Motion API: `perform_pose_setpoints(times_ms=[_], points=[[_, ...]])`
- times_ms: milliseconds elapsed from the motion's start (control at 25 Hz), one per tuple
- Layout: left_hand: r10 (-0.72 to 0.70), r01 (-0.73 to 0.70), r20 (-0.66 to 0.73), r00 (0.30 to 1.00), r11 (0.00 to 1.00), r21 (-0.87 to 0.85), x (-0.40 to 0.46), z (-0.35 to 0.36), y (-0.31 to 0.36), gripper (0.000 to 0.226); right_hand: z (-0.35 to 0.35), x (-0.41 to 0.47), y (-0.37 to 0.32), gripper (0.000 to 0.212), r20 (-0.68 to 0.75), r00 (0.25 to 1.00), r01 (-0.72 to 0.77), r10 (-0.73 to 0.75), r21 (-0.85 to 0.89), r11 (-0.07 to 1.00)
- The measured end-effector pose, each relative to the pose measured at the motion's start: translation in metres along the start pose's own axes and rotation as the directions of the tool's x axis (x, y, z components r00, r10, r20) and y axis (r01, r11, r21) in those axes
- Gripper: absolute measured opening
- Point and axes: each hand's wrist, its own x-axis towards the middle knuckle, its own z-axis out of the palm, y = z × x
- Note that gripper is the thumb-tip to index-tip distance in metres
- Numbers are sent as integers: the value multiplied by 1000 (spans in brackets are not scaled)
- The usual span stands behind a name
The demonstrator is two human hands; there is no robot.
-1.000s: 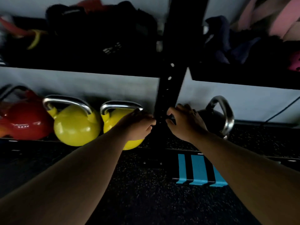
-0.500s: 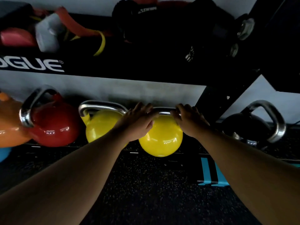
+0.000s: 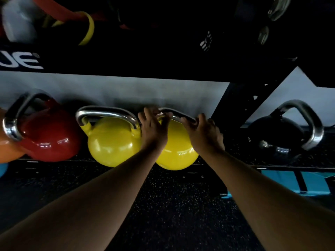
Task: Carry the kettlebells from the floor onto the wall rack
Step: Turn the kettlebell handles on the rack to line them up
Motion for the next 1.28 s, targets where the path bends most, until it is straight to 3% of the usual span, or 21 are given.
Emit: perform_pose_setpoints(times_ms=[80, 160, 240, 400, 480, 600, 840, 1000, 1280], points=[[-124, 129, 40, 991, 977, -170, -7, 10, 3, 57, -7, 5, 7, 54, 121, 992, -48, 31, 137, 989], [-193, 203, 74, 978, 961, -186, -3, 19, 4, 61, -13, 14, 8, 55, 258, 965, -139, 52, 331, 933], [-233, 250, 122, 965, 956, -155, 10, 21, 2, 68, -9, 10, 2, 52, 226, 973, -140, 57, 373, 917], [-66, 177, 319, 946, 926, -333, 31, 28, 3, 52, 8, -18, 3, 37, 69, 993, -120, 100, 412, 903], [-44, 193, 413, 910, 925, -328, 30, 34, 3, 58, 5, -25, 10, 32, 109, 987, -157, 115, 563, 811], [9, 144, 429, 903, 935, -324, 24, 39, -1, 62, 2, -24, 7, 31, 186, 977, -212, 104, 792, 572], [9, 195, 482, 876, 908, -372, 43, 52, 22, 56, 14, -10, -9, 43, 188, 964, -257, 188, 839, 479], [33, 168, 436, 899, 894, -414, 50, 49, 10, 50, 31, -18, -24, 43, 221, 967, -253, 128, 897, 362], [27, 179, 460, 887, 900, -398, 56, 51, 8, 50, 38, -16, -25, 44, 186, 975, -219, 123, 903, 370]])
